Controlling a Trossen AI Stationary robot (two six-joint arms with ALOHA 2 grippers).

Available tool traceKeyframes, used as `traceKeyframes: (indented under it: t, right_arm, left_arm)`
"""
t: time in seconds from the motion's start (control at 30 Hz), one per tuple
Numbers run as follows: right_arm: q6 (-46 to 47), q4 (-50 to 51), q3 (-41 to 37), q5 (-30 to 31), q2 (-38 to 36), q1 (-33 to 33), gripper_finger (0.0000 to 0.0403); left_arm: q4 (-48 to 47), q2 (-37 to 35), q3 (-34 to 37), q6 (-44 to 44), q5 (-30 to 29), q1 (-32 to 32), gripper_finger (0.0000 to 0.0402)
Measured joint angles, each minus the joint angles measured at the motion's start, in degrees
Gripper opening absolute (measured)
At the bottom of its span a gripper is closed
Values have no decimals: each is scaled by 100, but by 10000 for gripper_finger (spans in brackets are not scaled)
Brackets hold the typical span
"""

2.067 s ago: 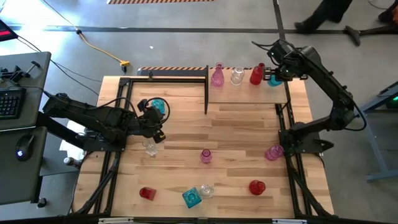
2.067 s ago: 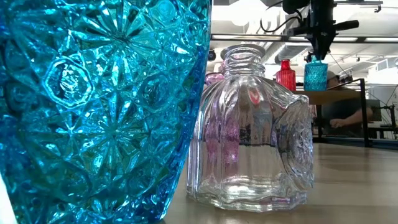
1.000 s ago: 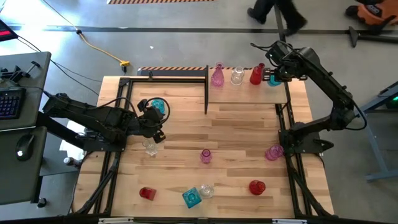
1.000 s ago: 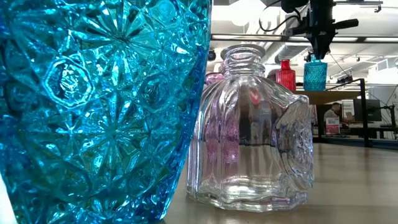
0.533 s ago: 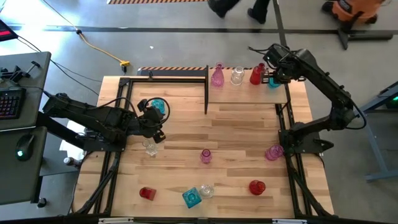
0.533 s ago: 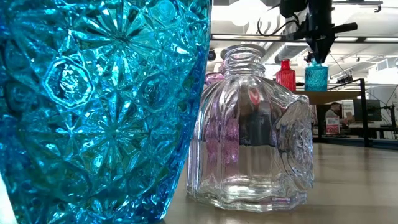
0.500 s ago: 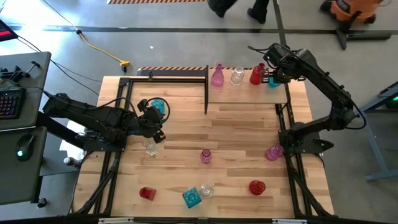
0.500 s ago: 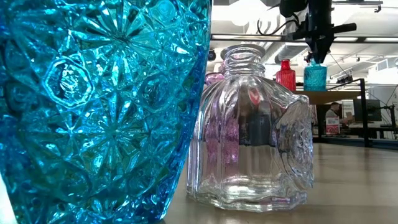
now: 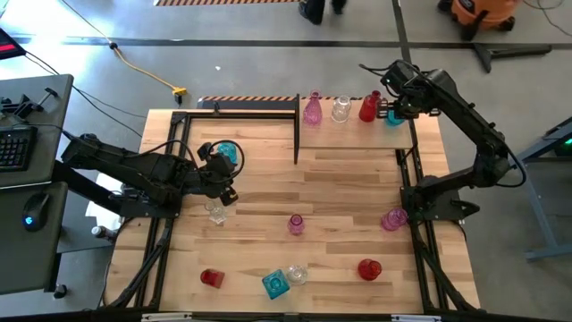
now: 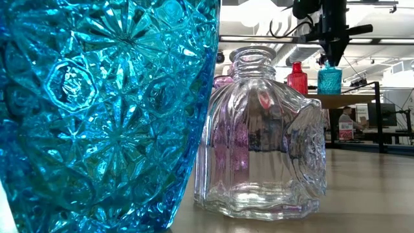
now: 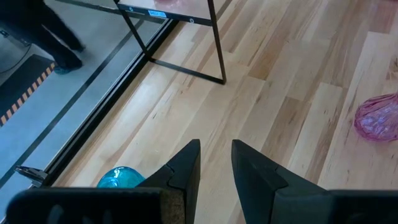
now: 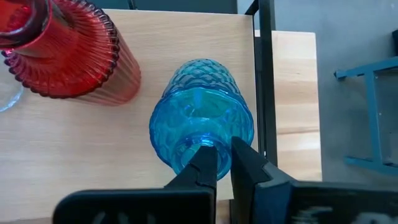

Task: Sort vases onto shelf
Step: Put the bottom right blue vase on the shelf

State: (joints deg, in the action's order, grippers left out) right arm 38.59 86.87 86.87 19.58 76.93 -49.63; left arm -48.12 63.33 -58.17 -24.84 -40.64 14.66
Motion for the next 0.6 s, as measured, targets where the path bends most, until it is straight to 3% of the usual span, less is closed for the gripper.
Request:
traceKeyframes:
  t: [0.6]
  right_arm:
    - [146, 8, 2, 81, 0, 0, 29]
  left_arm:
    - [0, 0, 0, 0, 0, 0, 83]
